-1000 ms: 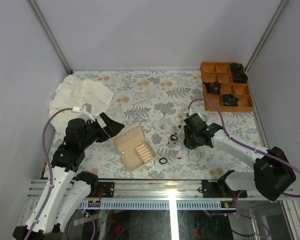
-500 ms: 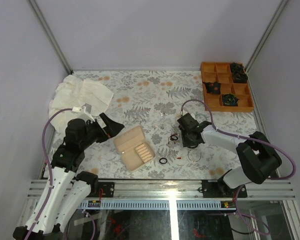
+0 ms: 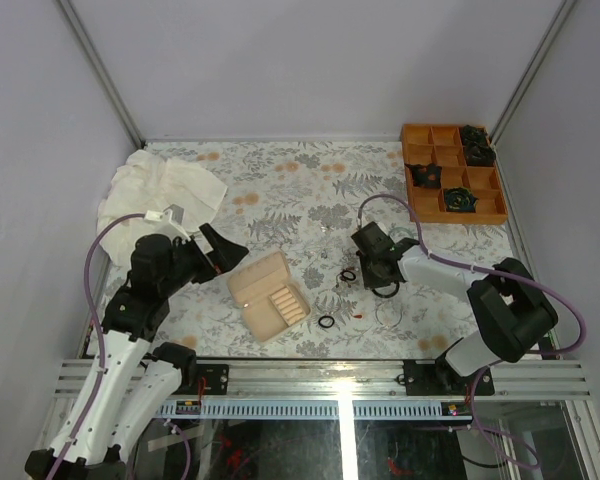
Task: Organize the mixed jewelry
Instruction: Pick up the jewelry from the center of the board.
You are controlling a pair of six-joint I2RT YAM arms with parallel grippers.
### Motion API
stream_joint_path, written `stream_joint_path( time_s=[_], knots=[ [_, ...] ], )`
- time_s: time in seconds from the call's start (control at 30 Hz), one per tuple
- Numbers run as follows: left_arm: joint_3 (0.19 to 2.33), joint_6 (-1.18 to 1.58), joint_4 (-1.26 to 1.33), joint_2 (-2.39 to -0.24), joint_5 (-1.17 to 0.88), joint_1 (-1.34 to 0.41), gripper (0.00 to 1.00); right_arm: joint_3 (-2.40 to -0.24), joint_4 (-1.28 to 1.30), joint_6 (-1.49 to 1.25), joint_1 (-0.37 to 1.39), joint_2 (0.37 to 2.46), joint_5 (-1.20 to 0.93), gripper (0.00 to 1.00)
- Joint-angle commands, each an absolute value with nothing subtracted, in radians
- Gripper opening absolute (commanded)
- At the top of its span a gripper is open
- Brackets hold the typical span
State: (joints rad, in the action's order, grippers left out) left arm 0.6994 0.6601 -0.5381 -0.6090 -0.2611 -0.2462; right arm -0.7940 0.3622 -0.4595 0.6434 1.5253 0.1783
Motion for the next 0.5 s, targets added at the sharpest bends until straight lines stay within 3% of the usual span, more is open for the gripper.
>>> stream_joint_path(
  time_s=[0.0, 0.3, 0.47],
  knots=[
    [0.744, 0.643, -0.548, -0.603, -0.255, -0.241, 1.0, -0.877, 0.4, -0.425, 0.653, 1.49, 0.237, 0.0],
    [0.791, 0.641, -0.602, -0.572, -0.221, -0.241, 1.0, -0.939, 0.468, -0.404, 0.689, 1.354, 0.199, 0.0],
    [0.825, 0.639, -0.627, -0.557, -0.215, -0.241, 1.0, -0.97, 0.477, -0.434, 0.8, 1.331, 0.168, 0.0]
  ],
)
